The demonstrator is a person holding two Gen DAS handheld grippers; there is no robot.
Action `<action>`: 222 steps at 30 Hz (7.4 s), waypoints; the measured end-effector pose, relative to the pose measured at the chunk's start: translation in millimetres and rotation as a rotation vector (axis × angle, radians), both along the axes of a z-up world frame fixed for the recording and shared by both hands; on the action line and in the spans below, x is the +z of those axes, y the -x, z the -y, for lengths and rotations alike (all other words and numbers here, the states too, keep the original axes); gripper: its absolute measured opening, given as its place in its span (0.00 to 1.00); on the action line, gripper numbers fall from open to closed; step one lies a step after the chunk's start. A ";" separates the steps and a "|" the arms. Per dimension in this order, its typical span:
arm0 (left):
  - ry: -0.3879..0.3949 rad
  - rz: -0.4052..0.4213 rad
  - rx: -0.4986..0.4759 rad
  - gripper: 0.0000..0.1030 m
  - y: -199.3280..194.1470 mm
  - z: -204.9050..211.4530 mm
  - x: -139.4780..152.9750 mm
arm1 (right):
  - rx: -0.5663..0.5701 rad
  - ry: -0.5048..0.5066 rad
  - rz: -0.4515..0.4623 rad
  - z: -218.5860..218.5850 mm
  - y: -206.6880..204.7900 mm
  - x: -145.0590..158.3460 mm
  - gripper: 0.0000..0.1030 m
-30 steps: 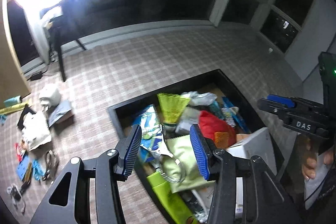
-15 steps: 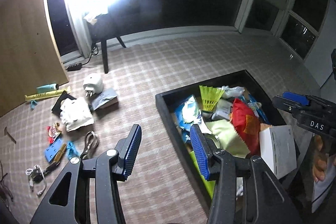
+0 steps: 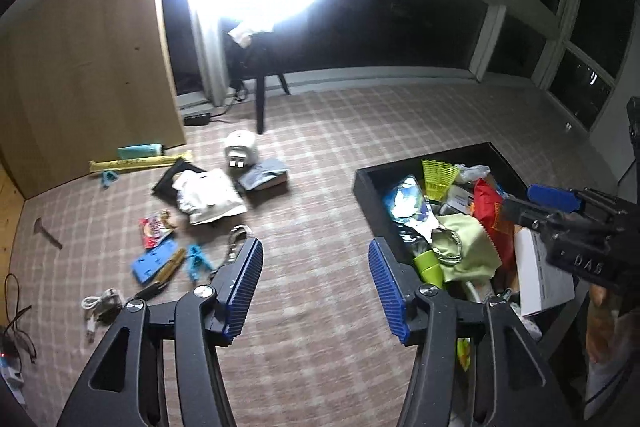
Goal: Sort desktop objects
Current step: 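Move both tools back over the remaining items on the floor, then grasp the blue clothespin with the left tool while the right tool grasps the silver clip, then carry the blue clothespin and silver clip to the storage box and release both, then move both tools back over the white sachet on the floor, then grasp the white printed sachet with the right tool, then carry the white sachet to the storage box and release it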
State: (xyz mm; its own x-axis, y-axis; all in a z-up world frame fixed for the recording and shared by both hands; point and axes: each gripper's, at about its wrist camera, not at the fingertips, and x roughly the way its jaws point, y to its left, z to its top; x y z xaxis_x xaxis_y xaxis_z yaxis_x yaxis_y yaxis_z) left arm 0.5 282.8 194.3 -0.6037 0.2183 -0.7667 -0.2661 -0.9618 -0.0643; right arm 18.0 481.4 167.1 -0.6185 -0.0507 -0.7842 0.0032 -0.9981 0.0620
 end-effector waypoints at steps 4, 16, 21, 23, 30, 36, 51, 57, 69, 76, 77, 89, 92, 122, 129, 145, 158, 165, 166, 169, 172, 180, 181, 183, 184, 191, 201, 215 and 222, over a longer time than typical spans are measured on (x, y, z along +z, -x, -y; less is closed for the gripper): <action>-0.006 -0.002 0.023 0.52 -5.2 25.6 1.1 | 0.034 0.007 0.003 33.7 -1.4 -1.6 0.52; -0.013 0.020 0.186 0.52 -4.3 151.2 -7.8 | 0.121 0.024 -0.029 112.1 -1.0 -9.1 0.52; -0.013 0.068 0.294 0.52 2.8 223.0 -24.8 | 0.146 0.042 0.003 135.1 14.1 -21.6 0.52; -0.019 0.092 0.328 0.52 4.4 248.9 -35.4 | 0.156 0.054 0.033 144.0 24.4 -29.5 0.52; -0.039 0.186 0.346 0.50 13.1 282.4 -69.8 | 0.142 0.071 0.171 173.7 75.5 -72.0 0.52; -0.080 0.212 0.216 0.48 32.8 235.9 -84.5 | 0.090 0.124 0.282 192.9 118.2 -107.1 0.50; -0.108 0.315 0.047 0.35 91.5 140.0 -135.7 | 0.014 0.143 0.443 213.1 164.8 -152.2 0.42; -0.110 0.331 0.057 0.33 101.6 136.8 -145.2 | 0.031 0.133 0.459 219.6 169.6 -158.3 0.37; -0.072 0.367 0.055 0.05 114.4 121.8 -167.5 | 0.070 0.031 0.431 205.8 166.4 -156.1 0.27; -0.064 0.329 0.052 0.05 109.2 119.8 -160.0 | 0.069 0.079 0.422 190.3 157.6 -151.6 0.26; -0.072 0.326 0.055 0.05 107.4 120.5 -156.6 | 0.068 0.087 0.418 186.0 155.8 -149.2 0.26; -0.105 0.231 -0.028 0.05 84.5 82.2 -94.6 | 0.022 0.158 0.313 120.5 133.0 -98.8 0.26; -0.114 0.206 -0.072 0.05 82.5 55.3 -81.3 | -0.008 0.161 0.275 96.5 126.9 -79.1 0.26; -0.104 0.202 -0.430 0.25 3.5 -187.2 -47.7 | -0.292 0.124 0.164 -137.7 50.0 -23.4 0.27; -0.102 0.193 -0.400 0.40 1.5 -180.6 -46.2 | -0.279 0.121 0.162 -137.2 47.9 -21.3 0.37; -0.112 0.181 -0.217 0.40 31.9 -95.9 -41.2 | -0.158 0.141 0.151 -73.4 72.4 -15.2 0.37; -0.109 0.161 0.062 0.40 86.9 34.2 -52.8 | 0.078 0.127 0.167 50.1 133.5 -16.7 0.37; -0.130 0.184 0.178 0.40 117.2 93.1 -80.3 | 0.214 0.164 0.230 126.8 177.7 -42.2 0.37; -0.134 0.190 0.189 0.40 121.2 99.0 -84.9 | 0.228 0.167 0.242 136.0 183.9 -47.4 0.37; -0.132 0.201 0.202 0.41 131.9 109.6 -97.2 | 0.262 0.174 0.280 160.3 202.0 -63.7 0.37; -0.113 0.210 0.187 0.41 141.8 111.9 -108.3 | 0.285 0.179 0.313 178.7 217.6 -78.7 0.37; -0.118 0.236 0.146 0.47 165.4 111.6 -129.0 | 0.321 0.212 0.403 210.5 249.3 -113.7 0.37; -0.116 0.237 0.141 0.47 166.9 110.8 -130.1 | 0.318 0.215 0.410 211.5 251.8 -117.1 0.37; -0.114 0.238 0.128 0.49 169.8 109.4 -133.3 | 0.310 0.229 0.430 212.9 257.8 -124.4 0.37; -0.114 0.242 0.126 0.49 171.7 108.7 -135.3 | 0.307 0.239 0.439 212.5 259.8 -126.9 0.37; -0.119 0.262 0.122 0.49 181.6 107.1 -145.6 | 0.286 0.283 0.481 212.8 270.3 -144.2 0.37; -0.138 0.264 0.096 0.47 184.8 96.6 -151.6 | 0.309 0.285 0.490 223.5 268.3 -154.0 0.41; -0.189 0.225 0.068 0.43 158.3 88.3 -119.6 | 0.317 0.330 0.433 212.2 236.7 -123.7 0.40; -0.190 0.178 -0.009 0.43 137.5 53.9 -88.8 | 0.293 0.323 0.361 178.3 206.8 -86.7 0.40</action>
State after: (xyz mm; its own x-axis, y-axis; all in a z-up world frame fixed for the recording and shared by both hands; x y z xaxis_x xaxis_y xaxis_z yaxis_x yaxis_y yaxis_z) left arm -137.0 228.9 105.5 -0.4604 0.3730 -0.8055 -0.2427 -0.9258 -0.2899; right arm -188.8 303.1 80.4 -0.2381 -0.4525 -0.8594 0.1995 -0.8888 0.4127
